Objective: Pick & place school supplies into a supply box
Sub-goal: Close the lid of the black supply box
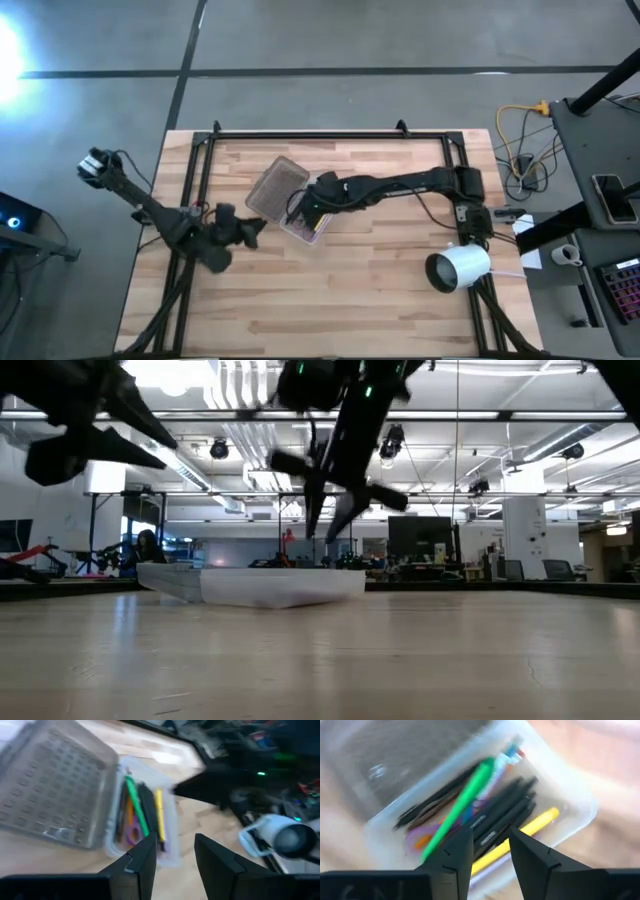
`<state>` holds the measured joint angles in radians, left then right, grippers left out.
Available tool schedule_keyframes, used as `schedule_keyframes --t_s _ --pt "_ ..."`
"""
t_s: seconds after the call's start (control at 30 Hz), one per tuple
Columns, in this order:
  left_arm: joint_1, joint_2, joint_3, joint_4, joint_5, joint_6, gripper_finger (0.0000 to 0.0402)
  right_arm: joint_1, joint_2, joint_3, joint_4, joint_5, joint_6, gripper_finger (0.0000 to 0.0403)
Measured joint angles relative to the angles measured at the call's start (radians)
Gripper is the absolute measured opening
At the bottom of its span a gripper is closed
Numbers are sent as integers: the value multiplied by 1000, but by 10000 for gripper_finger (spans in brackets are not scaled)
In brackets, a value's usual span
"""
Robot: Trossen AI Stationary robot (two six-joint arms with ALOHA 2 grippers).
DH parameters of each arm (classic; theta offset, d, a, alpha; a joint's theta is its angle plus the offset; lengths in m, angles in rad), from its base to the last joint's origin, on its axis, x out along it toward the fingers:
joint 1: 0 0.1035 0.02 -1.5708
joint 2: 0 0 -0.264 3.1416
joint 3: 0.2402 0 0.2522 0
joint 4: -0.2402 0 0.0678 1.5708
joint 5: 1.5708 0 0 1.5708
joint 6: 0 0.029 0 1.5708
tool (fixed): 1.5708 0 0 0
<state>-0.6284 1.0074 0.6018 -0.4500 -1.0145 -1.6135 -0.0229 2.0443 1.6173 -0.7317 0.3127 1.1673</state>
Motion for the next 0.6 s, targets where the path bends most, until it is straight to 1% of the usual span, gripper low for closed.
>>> schedule_keyframes --t_s 0.1,0.17,0.23,0.33,0.47,0.53,0.6 --pt "149 -38 0 -12 120 114 117 22 -68 0 6 34 -215 122" --pt "267 -58 9 -44 227 199 117 31 -104 -2 11 40 -342 122" --pt "394 -77 21 -119 316 246 117 30 -127 -5 -5 46 -402 121" --pt "585 -107 20 -209 434 293 117 23 -149 -12 -43 61 -401 116" --pt "812 -145 20 -270 568 440 115 23 -145 -24 -119 82 -365 108" --pt "908 -153 20 -284 612 520 104 23 -128 -35 -156 71 -348 101" --pt "988 -154 20 -281 649 607 84 25 -110 -53 -182 48 -312 93"
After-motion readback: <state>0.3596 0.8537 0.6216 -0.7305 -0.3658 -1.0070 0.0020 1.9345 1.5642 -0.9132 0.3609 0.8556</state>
